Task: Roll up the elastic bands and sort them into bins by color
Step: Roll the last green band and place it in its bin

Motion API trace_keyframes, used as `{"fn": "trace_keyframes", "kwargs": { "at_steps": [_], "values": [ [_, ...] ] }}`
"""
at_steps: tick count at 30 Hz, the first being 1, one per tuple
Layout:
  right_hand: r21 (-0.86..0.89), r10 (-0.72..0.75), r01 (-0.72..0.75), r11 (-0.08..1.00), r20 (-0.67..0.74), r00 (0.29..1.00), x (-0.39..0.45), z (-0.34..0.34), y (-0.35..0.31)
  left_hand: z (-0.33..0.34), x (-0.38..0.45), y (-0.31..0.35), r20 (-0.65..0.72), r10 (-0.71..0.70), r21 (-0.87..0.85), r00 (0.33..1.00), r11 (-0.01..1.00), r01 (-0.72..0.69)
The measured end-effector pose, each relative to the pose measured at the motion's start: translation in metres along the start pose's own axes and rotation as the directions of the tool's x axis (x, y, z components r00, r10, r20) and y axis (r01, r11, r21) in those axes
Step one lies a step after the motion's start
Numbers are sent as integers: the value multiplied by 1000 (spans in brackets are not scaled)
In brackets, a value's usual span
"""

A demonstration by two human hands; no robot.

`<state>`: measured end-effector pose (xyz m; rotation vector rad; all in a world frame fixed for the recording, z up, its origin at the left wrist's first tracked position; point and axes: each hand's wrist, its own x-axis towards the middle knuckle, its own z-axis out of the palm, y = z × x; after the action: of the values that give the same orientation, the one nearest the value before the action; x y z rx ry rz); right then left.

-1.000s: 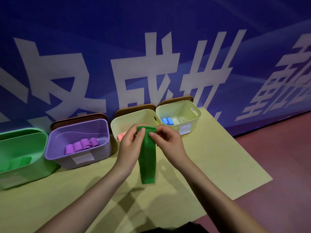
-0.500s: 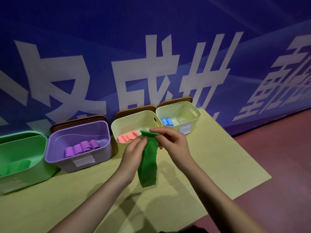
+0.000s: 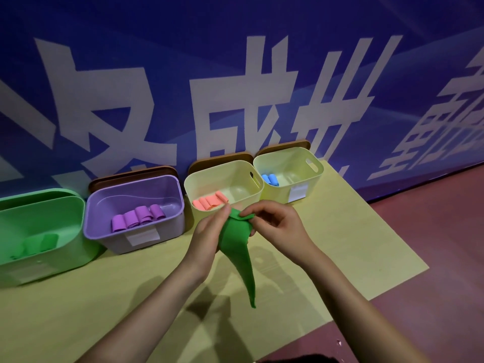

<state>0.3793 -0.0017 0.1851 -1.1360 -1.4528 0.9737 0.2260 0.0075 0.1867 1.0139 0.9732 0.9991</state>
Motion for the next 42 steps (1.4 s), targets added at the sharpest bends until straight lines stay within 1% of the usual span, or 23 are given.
{"fn": "trace_keyframes", "kwargs": {
  "at_steps": [4,8,11,16,22,24,28,32,34,36,39,42],
  "values": [
    [83,32,-34,996,24,999,-2,11,1,-9,-4,-3,-32,64,79,997,995,-61],
    [145,149,-143,979,-31,988,-5,26,5,-17,-5,-11,-107,114,194,988,977,-92],
    [149,191,-182,972,-45,981,-8,35,7,-21,-2,-17,-119,148,242,982,963,-116],
    [192,241,-216,957,-118,963,-11,32,6,-19,-1,-19,-83,133,271,988,957,-106],
    [163,249,-221,962,-183,951,-17,15,4,1,-2,-17,29,128,264,991,956,-131],
    [160,248,-220,962,-189,950,-20,5,4,7,0,-18,41,138,287,990,947,-144],
    [144,249,-227,963,-157,956,-28,-9,6,20,2,-24,69,176,332,982,924,-189],
    [99,212,-196,976,-188,959,-35,-22,12,36,0,-33,75,229,379,971,894,-240],
    [78,189,-177,981,-191,963,-36,-27,14,42,-1,-35,61,237,355,970,903,-243],
    [68,177,-167,984,-188,966,-34,-30,14,46,0,-36,19,190,286,981,939,-188],
    [44,149,-143,989,-202,968,-29,-33,15,47,4,-35,-25,48,104,999,994,-45],
    [-37,84,-93,995,-202,976,-23,-36,19,46,3,-32,2,-83,-28,997,996,83]
  ]
}}
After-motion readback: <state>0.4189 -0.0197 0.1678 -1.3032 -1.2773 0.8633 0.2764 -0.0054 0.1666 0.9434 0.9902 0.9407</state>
